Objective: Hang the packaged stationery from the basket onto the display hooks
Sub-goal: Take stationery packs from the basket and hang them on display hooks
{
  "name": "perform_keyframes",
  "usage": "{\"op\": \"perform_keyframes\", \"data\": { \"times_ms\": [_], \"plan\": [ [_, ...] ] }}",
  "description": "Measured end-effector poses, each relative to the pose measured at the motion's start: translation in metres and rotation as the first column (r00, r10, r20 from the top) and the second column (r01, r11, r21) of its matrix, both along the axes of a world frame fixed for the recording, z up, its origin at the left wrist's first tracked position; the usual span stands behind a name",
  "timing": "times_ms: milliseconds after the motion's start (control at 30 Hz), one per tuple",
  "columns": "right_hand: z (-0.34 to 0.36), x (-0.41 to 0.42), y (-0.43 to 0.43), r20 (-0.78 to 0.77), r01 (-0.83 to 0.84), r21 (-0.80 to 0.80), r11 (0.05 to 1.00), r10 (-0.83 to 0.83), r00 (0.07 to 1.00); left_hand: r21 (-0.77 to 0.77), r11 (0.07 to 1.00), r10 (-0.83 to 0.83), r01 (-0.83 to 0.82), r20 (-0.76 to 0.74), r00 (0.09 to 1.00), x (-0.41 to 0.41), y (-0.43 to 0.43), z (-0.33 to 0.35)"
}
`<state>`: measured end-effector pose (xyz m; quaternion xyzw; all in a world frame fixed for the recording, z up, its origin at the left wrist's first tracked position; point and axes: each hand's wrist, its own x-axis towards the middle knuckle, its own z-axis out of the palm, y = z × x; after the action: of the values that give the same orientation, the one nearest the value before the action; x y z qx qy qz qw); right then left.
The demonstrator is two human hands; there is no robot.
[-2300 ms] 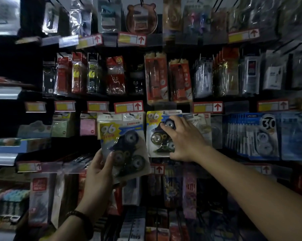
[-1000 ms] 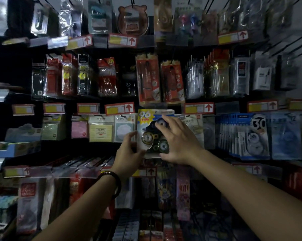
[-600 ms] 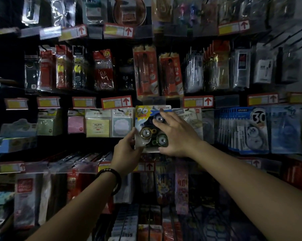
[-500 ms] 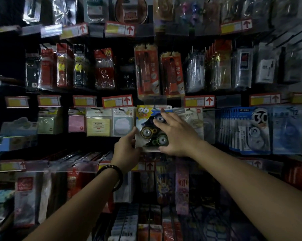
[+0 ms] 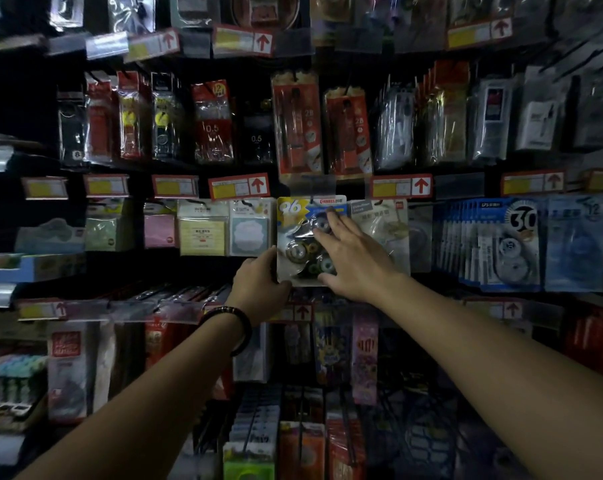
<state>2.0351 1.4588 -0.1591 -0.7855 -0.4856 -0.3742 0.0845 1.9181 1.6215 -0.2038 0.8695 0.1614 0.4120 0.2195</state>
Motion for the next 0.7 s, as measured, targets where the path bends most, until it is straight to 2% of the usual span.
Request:
{"op": "perform_keyframes", "data": {
  "times_ms": [67,133,200,267,367,500,600,700],
  "plan": [
    [-0.01,-0.01,-0.01,-0.01,-0.028,0.047,0.999,0.029,1.0,0.014,0.998,0.06,-0.061,0.03,0.998,-0.012,-0.007,-0.005],
    [-0.029,-0.021,-0.023,0.022,-0.09,0.099,0.991,0.088,0.996,0.077,0.995,0.055,-0.065,0.131,0.99,-0.029,-0.02,-0.018],
    [-0.057,-0.03,-0.038,0.052,-0.196,0.165,0.967,0.19,0.98,0.19,0.982,-0.049,0.003,0.238,0.97,-0.05,-0.037,-0.042],
    [-0.098,-0.039,-0.052,0.043,-0.265,0.229,0.937,0.262,0.964,0.276,0.958,-0.151,0.081,0.246,0.958,-0.074,-0.055,-0.078],
    [-0.18,-0.055,-0.069,-0.119,-0.282,0.239,0.929,0.317,0.941,0.286,0.937,-0.228,0.201,0.065,0.971,-0.101,-0.077,-0.157],
    [-0.317,-0.074,-0.084,-0.407,-0.265,0.128,0.956,0.294,0.865,0.121,0.95,-0.244,0.288,-0.291,0.925,-0.125,-0.087,-0.292],
    [-0.436,-0.086,-0.095,-0.675,-0.206,-0.039,0.978,0.126,0.727,-0.067,0.964,-0.248,0.256,-0.564,0.787,-0.141,-0.083,-0.397],
    [-0.552,-0.098,-0.108,-0.872,-0.137,-0.179,0.974,-0.092,0.48,-0.255,0.945,-0.326,0.203,-0.711,0.623,-0.152,-0.081,-0.484]
  ]
}}
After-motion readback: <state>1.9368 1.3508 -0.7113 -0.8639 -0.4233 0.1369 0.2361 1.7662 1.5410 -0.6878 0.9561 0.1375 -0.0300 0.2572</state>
